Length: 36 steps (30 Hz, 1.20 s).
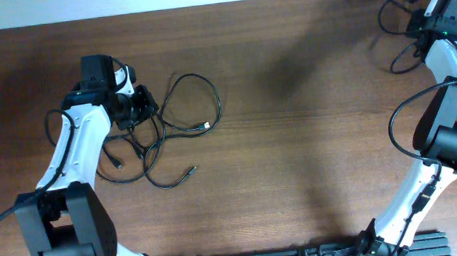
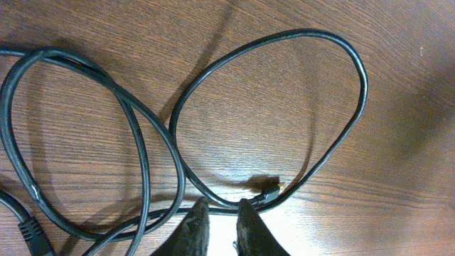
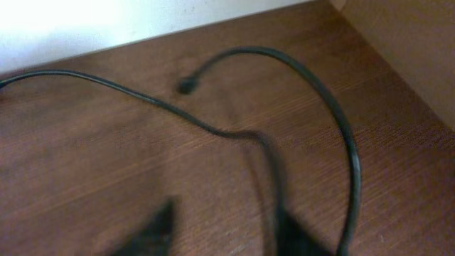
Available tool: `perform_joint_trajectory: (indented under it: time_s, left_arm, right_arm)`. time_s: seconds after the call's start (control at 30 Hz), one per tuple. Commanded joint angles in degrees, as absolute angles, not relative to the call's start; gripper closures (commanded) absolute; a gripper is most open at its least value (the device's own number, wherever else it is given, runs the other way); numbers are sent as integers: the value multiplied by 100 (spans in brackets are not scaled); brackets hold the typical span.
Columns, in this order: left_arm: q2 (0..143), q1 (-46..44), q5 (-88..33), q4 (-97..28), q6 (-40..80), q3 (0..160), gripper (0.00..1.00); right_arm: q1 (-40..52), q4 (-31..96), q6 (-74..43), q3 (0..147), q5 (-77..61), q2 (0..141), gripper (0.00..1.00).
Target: Untangle cables
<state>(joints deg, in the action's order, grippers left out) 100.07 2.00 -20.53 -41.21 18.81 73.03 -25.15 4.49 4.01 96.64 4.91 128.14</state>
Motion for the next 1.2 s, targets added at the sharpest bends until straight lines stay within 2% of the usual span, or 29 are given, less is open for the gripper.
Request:
perform_joint_trajectory:
  time_s: [0.0, 0.07, 0.17, 0.23, 0.3, 0.37, 0.43, 0.47, 0.53, 0.57, 0.7, 0.93, 1.1, 1.17]
  left_arm:
    - [10055, 185, -2008, -4115, 1789, 7389, 81]
    - [10055, 185, -2008, -4117, 1789, 7389, 79]
    - [10055, 185, -2008, -4117, 1789, 7389, 70]
    - [10055, 185, -2012, -4119, 1789, 7389, 71]
    - [10049, 187, -2012, -4112, 1787, 7404, 71]
    - [10049, 202, -2012, -4117, 1787, 7502, 70]
    - [10049, 202, -2012, -4115, 1789, 7564, 56]
    - [10049, 202, -2008, -4112, 1789, 7570, 43]
    - [10049, 202, -2001, -4123, 1787, 7570, 9]
    - [10049, 202, -1907, -4121, 1787, 7570, 1]
    - [10049, 202, -884, -4340, 1787, 7570, 1]
    - [10051, 202, -64, -4875, 1789, 7568, 1]
    - [10051, 202, -62, -4866, 1791, 7537, 1]
    - [10071, 202, -62, -4831, 1791, 7487, 1]
  right_arm:
    - [-2521, 805, 263, 9784, 913, 12348, 1]
    - [-2521, 1227, 270, 9848, 1059, 11913, 1]
    - [-2504, 1721, 248, 9891, 967, 11093, 1]
    - [-2425, 2283, 246, 9891, 429, 10412, 1]
    - [-2185, 3183, -145, 9891, -532, 9854, 1]
    - [-1800, 4097, -242, 9889, -2056, 9734, 1]
    - [-1354, 4613, -239, 9773, -3164, 9874, 1]
    - [-1140, 4720, -239, 9708, -3350, 9950, 1]
    - [-368, 4797, -237, 9474, -3450, 10265, 1]
    - [-99, 4722, -211, 9378, -3450, 10392, 1]
    - [1168, 4252, -152, 9223, -3009, 11275, 1]
    - [2265, 3103, -158, 9223, -3013, 12547, 0]
    - [2593, 2744, -521, 9223, -2952, 12890, 17]
    - [2676, 2554, -532, 9223, -2869, 12956, 36]
